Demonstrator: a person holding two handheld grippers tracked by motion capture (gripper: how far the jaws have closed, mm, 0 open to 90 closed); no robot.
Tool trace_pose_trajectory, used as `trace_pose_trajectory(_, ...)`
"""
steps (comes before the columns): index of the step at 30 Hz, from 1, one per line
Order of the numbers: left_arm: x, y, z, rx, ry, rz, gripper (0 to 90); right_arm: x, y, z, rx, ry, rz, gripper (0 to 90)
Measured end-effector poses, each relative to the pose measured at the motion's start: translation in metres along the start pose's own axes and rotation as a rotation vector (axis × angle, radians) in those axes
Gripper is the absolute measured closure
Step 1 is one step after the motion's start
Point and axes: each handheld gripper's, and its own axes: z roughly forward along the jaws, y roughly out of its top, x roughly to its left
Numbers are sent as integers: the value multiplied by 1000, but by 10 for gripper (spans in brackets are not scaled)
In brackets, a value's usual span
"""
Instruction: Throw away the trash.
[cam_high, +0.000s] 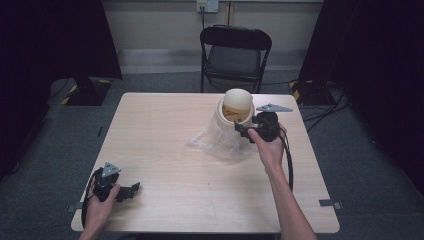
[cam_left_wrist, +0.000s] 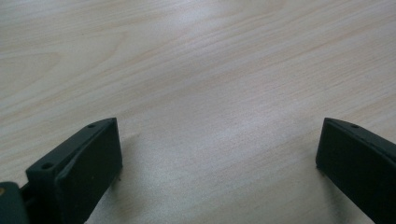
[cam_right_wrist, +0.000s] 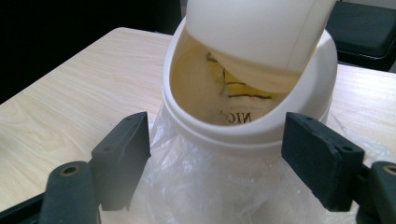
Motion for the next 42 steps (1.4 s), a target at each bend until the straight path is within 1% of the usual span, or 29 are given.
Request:
trace_pose_trajectory(2, 0, 0, 0, -3, -1, -7, 0, 0, -4, -1, 5, 0, -6, 237)
trace_pose_trajectory(3, 0, 0, 0, 0, 0, 0, 0, 0, -6, -3, 7, -3, -8, 237)
trace_pose_trajectory(9, 0, 0, 0, 0, 0, 0, 0, -4, -19, -13, 7, -16, -13, 229)
trace_pose_trajectory(17, 0, 0, 0, 0, 0, 1, 0, -9, -38, -28, 8, -30, -9, 204)
trace_pose_trajectory(23, 0, 0, 0, 0, 0, 1, 0, -15, -60, -37, 45, -55, -20, 186)
trace_pose_trajectory(27, 0, 0, 0, 0, 0, 0, 0, -23, -79, -41, 74, -72, -6, 179)
trace_pose_trajectory(32, 0, 0, 0, 0, 0, 0, 0, -30, -104, -44, 118, -97, -2, 177)
trace_pose_trajectory(35, 0, 0, 0, 0, 0, 0, 0, -37, -118, -44, 140, -115, 13, 178)
trace_pose_trajectory(36, 0, 0, 0, -3, -1, -7, 0, -39, -122, -44, 149, -117, 18, 178)
trace_pose_trajectory(37, 0, 0, 0, 0, 0, 0, 0, -41, -126, -44, 157, -126, 20, 179)
trace_pose_trajectory(39, 0, 0, 0, 0, 0, 0, 0, -45, -135, -43, 183, -140, 26, 179)
trace_pose_trajectory(40, 0, 0, 0, 0, 0, 0, 0, -46, -138, -43, 187, -145, 26, 181)
trace_pose_trajectory(42, 0, 0, 0, 0, 0, 0, 0, -47, -147, -43, 212, -171, 14, 186)
